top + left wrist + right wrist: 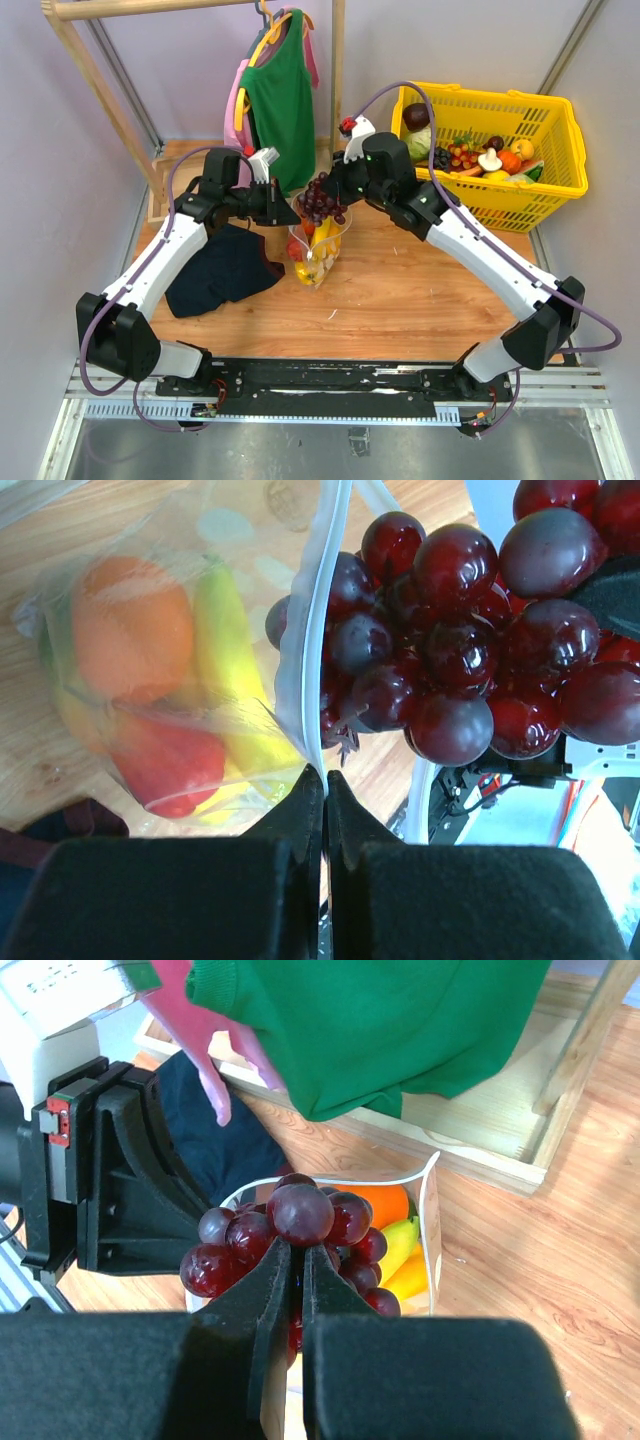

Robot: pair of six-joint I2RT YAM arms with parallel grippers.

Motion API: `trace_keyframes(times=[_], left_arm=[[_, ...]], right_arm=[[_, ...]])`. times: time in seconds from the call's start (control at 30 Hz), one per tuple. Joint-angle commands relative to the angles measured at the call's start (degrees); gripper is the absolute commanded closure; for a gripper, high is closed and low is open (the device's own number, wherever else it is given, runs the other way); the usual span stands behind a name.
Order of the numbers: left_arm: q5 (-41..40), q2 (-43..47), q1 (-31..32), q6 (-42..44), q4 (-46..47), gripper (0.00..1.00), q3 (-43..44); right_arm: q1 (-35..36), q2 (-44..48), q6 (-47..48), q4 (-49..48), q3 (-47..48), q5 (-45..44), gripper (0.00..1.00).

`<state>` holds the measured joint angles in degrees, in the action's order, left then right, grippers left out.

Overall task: Place the food in the zip-top bag and seal the zipper
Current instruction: Place the fake fruit in the zipper food storage bag.

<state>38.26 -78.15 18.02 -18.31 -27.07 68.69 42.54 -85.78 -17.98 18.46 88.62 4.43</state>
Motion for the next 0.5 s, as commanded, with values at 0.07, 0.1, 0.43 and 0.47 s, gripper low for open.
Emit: trace_keyframes(times=[0.07,0.1,0.43,0.47], left_arm=[[1.5,1.5,-0.4,-0.2,1.3,0.99,-0.3],[1.5,1.6,-0.4,-0.2,1.2,1.00,-0.4],[1.4,1.6,-0.4,-0.3,1.3,1.00,-0.3],[1.5,1.6,-0.4,-0.3,1.3,0.99,-0.3]], right_arm=[[1.6,0.0,-4.0,-1.1,-1.2,-3.2,0.99],[1.7,-0.1,-4.2,-0.9,-1.7,-3.2,0.99],[3.2,-0.1,-5.9,0.4,-5.4,-0.8,0.99],[3.3,-0.3,-6.3,0.2,-5.6,-0.3,0.99]])
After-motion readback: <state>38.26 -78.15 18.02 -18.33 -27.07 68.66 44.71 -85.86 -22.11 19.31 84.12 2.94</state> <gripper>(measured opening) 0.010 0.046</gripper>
